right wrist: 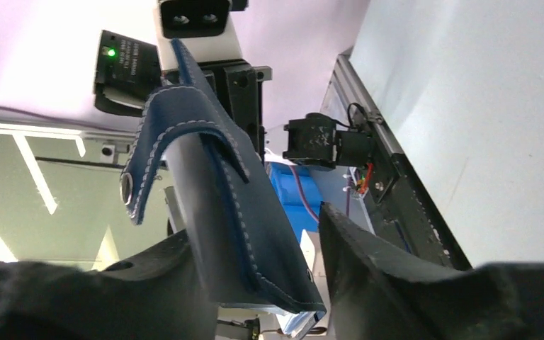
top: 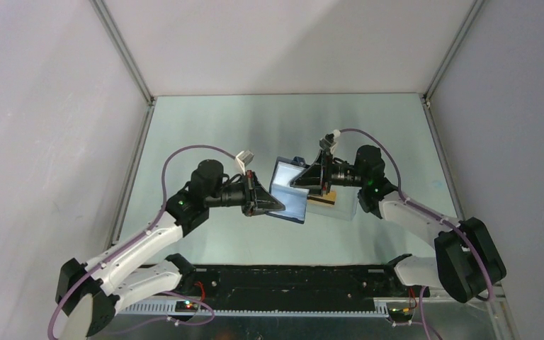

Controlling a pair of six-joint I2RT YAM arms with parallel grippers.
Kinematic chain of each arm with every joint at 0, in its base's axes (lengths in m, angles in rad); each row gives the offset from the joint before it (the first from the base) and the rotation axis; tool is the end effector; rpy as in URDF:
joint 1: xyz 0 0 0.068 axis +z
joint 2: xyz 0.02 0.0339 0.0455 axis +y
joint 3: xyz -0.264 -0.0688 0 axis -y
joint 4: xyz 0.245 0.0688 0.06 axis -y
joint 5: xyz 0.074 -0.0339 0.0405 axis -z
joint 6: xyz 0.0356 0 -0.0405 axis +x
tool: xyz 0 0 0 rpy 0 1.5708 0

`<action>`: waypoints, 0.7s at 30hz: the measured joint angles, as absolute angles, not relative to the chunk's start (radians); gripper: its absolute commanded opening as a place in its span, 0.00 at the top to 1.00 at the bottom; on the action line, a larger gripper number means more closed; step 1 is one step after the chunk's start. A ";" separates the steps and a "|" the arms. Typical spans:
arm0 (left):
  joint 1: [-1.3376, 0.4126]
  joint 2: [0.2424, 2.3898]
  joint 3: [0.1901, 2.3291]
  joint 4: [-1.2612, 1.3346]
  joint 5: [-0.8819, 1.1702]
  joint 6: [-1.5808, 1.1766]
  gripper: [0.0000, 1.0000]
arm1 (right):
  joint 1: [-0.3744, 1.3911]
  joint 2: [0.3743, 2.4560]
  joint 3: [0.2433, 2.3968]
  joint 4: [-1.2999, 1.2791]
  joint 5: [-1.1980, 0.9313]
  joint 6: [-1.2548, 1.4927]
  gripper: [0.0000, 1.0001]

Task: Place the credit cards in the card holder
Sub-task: Move the storage box to the center of the board.

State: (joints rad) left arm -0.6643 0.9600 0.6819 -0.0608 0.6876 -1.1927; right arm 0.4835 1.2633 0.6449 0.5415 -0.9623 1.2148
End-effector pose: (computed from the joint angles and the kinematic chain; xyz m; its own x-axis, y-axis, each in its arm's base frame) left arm 0.1564 -0.1512 0.2865 -0.9774 -0.1468 -0.1521 0.1066 0.2789 -0.9544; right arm 0.2242 0.1507 0.2647 -0.9517 0.1055 -0.2884 -0.2813 0.0773 0.9565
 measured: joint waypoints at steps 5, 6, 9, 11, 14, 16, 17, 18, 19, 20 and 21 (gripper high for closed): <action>-0.664 0.933 0.662 -0.046 0.692 -1.205 1.00 | 0.492 1.282 0.645 0.638 -0.988 1.280 0.67; -0.664 0.933 0.661 -0.045 0.693 -1.205 1.00 | 0.493 1.282 0.645 0.640 -0.993 1.283 0.67; -0.664 0.933 0.660 -0.032 0.701 -1.205 1.00 | 0.493 1.281 0.645 0.638 -1.001 1.282 0.46; -0.664 0.933 0.660 -0.024 0.703 -1.206 1.00 | 0.493 1.276 0.646 0.633 -1.011 1.277 0.33; -0.664 0.934 0.660 -0.019 0.703 -1.206 1.00 | 0.495 1.267 0.646 0.626 -1.025 1.265 0.26; -0.664 0.934 0.660 -0.016 0.703 -1.206 1.00 | 0.497 1.264 0.646 0.625 -1.030 1.258 0.28; -0.664 0.934 0.660 -0.015 0.703 -1.207 1.00 | 0.500 1.264 0.646 0.626 -1.031 1.256 0.33; -0.664 0.934 0.660 -0.014 0.703 -1.208 1.00 | 0.501 1.264 0.646 0.626 -1.031 1.256 0.37; -0.664 0.935 0.660 -0.011 0.703 -1.208 1.00 | 0.504 1.265 0.646 0.627 -1.031 1.254 0.43; -0.664 0.936 0.660 -0.009 0.703 -1.209 1.00 | 0.508 1.266 0.646 0.630 -1.030 1.255 0.47; -0.664 0.936 0.660 -0.008 0.703 -1.212 1.00 | 0.513 1.269 0.646 0.636 -1.031 1.256 0.49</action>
